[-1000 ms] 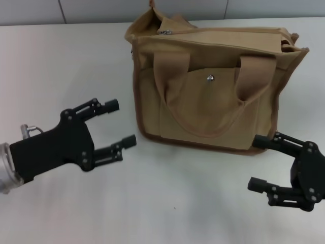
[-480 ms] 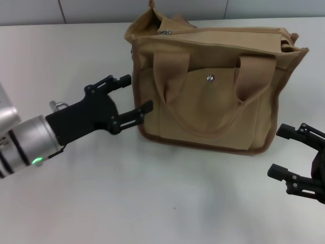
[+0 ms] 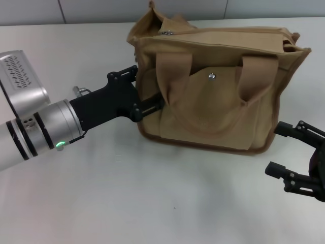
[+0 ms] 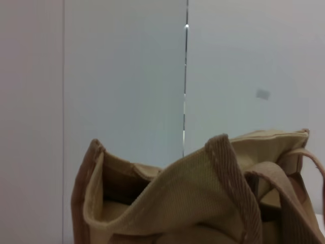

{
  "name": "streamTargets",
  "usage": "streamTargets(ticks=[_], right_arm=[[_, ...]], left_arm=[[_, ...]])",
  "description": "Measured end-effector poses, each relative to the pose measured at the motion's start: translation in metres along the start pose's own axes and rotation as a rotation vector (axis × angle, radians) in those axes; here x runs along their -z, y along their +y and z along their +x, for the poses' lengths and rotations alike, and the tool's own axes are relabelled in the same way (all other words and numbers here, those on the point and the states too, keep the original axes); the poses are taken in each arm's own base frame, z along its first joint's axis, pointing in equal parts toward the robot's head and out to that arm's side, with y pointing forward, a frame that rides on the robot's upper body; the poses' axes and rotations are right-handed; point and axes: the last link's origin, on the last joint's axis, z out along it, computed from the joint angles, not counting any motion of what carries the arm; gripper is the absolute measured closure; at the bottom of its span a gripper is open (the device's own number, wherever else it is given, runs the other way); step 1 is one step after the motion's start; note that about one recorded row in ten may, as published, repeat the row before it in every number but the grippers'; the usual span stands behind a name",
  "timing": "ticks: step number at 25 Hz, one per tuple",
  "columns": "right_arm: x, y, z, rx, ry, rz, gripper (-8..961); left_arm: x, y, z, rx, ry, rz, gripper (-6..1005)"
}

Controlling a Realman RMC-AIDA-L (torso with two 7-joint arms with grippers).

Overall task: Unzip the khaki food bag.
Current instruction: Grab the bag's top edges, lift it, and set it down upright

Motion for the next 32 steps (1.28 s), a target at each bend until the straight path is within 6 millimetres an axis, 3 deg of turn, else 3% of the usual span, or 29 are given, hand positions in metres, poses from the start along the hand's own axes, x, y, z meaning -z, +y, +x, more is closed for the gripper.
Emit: streamTargets(ticks=[10,18,26,32], right_arm=[[0.003,0.0,-0.001,0.002,-0.011,0.016,101],[0.005,-0.003,-0.005,0.033,-0.043,0.049,101],[0.01,-0.006,-0.009,0.048,-0.097,0.117,101],[0.015,-0.013,-0.02,0.089,-0.278,0.266,100]], left_arm=[[-0.002,-0.002,0.004,-0.019,0.038,0.03,466],[0.001,-0.011,0.013,-0.004,0.098,0.081,869],[0.015,-0.022,0.042,-0.047,0.183,0.053,912],[0.038,-0.023,0.076,-0.149,0.269,0.001,912]])
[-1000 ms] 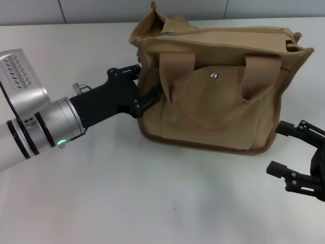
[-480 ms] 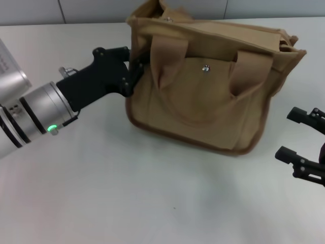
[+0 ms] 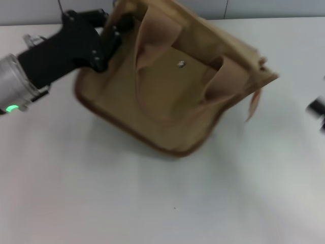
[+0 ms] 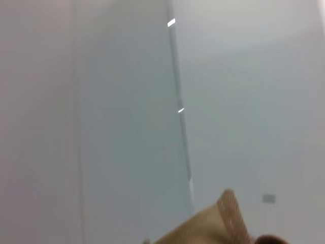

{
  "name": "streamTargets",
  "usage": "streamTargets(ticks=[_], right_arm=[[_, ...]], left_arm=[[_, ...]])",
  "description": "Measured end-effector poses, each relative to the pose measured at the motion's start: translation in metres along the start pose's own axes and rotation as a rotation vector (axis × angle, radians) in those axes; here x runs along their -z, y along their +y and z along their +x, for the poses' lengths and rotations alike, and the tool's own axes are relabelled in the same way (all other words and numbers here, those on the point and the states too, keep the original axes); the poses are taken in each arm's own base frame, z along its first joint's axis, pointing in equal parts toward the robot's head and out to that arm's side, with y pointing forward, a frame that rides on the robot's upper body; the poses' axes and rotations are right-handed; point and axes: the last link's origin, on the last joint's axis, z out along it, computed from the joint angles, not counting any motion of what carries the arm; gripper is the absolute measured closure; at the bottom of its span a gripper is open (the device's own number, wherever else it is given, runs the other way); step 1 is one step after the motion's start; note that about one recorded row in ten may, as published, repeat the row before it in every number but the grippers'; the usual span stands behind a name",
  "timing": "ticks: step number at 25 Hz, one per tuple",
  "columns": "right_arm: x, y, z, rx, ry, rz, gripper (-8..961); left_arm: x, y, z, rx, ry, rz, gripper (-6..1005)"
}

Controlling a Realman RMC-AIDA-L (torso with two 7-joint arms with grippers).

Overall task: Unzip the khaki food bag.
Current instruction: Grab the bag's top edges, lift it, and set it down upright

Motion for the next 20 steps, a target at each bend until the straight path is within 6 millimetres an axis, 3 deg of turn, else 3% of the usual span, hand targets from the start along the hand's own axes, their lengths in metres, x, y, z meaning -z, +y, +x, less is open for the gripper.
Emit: streamTargets(ticks=[2,6,11,12,13,17,20], right_arm=[[0.0,-0.004,-0.003,0.037,-0.184,0.187,100],[-0.011,-0.004,0.0,0.064,-0.309,0.312,100],[-0.055,-0.005,0.003,0.11,-0.362,0.292,100],[-0.075,-0.007,0.005,0.126,-0.36,0.278,100],[-0.075,-0.007,0.005,0.126,-0.36,0.278,100],[-0.111,-0.015,0.005,0.121,-0.338,0.228,100],[-0.122,-0.019,0.002,0.107,-0.335,0.207,100]], left_arm=[[0.006,0.003,0.018,-0.068,0.028,-0.053,912],[0.007,0.008,0.027,-0.102,0.042,-0.108,912],[0.003,0.015,0.026,-0.115,0.022,-0.181,913],[0.002,0.017,0.024,-0.118,0.011,-0.199,913],[0.002,0.017,0.024,-0.118,0.011,-0.199,913],[0.003,0.024,0.023,-0.121,0.012,-0.239,913],[0.003,0.026,0.023,-0.13,0.011,-0.256,913]])
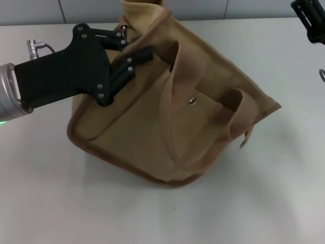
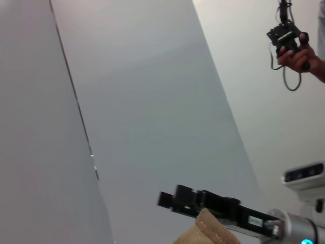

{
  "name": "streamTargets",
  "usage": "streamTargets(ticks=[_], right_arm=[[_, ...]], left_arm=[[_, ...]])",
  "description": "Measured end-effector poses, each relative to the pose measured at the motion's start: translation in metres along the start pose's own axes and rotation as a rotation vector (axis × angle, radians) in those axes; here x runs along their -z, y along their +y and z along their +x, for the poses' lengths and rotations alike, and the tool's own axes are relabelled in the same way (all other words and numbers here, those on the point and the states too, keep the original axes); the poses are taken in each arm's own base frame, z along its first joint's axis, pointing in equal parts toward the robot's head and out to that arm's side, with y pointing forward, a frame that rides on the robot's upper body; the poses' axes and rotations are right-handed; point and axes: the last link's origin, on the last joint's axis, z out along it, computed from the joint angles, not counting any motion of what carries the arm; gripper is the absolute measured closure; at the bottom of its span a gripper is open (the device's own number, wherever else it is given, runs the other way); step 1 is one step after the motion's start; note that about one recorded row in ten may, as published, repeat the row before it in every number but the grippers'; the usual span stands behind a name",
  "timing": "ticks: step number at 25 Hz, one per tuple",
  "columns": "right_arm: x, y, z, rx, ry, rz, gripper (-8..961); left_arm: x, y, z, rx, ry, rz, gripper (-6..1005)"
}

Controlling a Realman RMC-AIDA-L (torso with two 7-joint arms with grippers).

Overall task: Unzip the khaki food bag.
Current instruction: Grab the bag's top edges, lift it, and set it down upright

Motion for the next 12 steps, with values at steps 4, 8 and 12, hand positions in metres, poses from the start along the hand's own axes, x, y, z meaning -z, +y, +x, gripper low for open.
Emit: streamTargets(ticks=[4,8,12], right_arm=[[-0.01,-0.001,0.002,-0.054,0.021,-0.042,100],[-0.012,0.014,0.011,-0.095,0.086,-0.153,100],[-0.007,0.024,0.017,-0.127,0.128,-0.204,100]], left_arm=[[-0.001,0.003,0.0,-0.008,-0.013,-0.041,913],[-0.002,0.007,0.0,-0.015,-0.022,-0.097,913],[-0.006,0.012,-0.002,-0.012,-0.024,-0.128,913]])
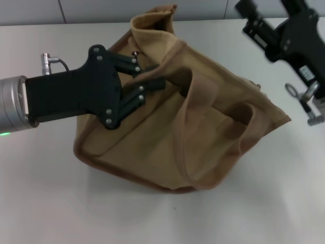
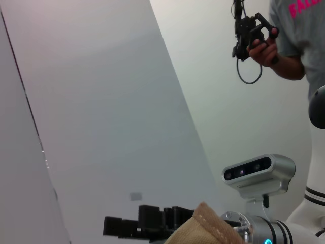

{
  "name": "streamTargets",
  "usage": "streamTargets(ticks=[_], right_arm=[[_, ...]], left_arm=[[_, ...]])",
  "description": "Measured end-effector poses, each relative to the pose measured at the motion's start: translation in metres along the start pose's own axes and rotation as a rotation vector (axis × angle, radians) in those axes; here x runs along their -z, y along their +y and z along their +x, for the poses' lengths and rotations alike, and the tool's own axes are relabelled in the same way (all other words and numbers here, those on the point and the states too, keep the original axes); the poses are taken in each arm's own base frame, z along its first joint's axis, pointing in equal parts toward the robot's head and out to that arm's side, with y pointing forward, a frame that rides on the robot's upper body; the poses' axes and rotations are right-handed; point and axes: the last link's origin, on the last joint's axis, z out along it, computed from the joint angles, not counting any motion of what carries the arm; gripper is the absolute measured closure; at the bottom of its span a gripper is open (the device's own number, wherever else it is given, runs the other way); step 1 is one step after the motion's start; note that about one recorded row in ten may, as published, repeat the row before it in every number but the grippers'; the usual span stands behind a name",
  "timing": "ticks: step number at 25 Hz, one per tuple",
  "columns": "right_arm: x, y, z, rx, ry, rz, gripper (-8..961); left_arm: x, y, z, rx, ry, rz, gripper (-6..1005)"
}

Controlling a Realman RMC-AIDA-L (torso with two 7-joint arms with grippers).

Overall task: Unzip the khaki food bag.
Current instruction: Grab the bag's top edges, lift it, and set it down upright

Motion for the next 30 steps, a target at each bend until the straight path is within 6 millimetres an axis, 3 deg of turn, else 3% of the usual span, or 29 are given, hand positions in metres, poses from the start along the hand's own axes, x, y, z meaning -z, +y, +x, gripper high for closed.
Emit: streamTargets(ticks=[5,19,25,30], right_arm=[[0.001,0.011,0.007,-0.03,0.047,-0.071,101],[-0.017,0.01,0.017,-0.138,0.188,-0.2,100],[0.002,0.007,0.024,-0.214,0.4,-0.295,100],[0.023,-0.002,0.02,-0.236,0.462,-0.241,103]], left_arm=[[-0.003,0.002,-0.001,0.007,-0.002,-0.019,913],[-0.016,0.003,-0.001,-0.021,-0.005,-0.091,914],[-0.017,0.002,-0.001,-0.033,-0.01,-0.095,914],[-0.017,-0.001,0.001,-0.042,-0.008,-0.091,914]])
